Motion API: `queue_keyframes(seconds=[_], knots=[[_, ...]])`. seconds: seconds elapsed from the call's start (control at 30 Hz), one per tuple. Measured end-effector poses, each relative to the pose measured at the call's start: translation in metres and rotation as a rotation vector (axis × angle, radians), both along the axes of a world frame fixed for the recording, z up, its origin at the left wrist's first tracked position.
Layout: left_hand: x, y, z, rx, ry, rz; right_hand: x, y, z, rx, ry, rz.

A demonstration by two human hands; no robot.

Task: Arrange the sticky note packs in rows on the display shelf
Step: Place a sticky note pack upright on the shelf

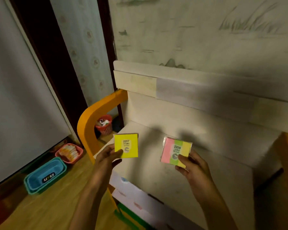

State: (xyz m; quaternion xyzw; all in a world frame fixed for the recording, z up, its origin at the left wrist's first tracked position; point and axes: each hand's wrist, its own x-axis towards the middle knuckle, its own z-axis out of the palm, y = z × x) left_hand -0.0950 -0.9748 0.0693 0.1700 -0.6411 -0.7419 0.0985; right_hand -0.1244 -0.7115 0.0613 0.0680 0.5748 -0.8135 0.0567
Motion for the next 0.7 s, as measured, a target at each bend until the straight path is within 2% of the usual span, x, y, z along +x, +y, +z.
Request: queue_keyframes(seconds=[0.17, 0.43, 0.7], knots=[[-0.069, -0.023, -0.014, 0.0, -0.003, -0.083, -0.035, -0.011, -0.005, 0.118, -0.037, -0.064], [-0.197, -0.06, -0.055, -0.238, -0.066, -0.301, -0.075, -0.032, -0.017, 0.248, -0.107, -0.221], [-0.28, -0.065, -0.103, -0.383, -0.133, -0.384, -0.106, -0.047, -0.033, 0.286, -0.139, -0.284]])
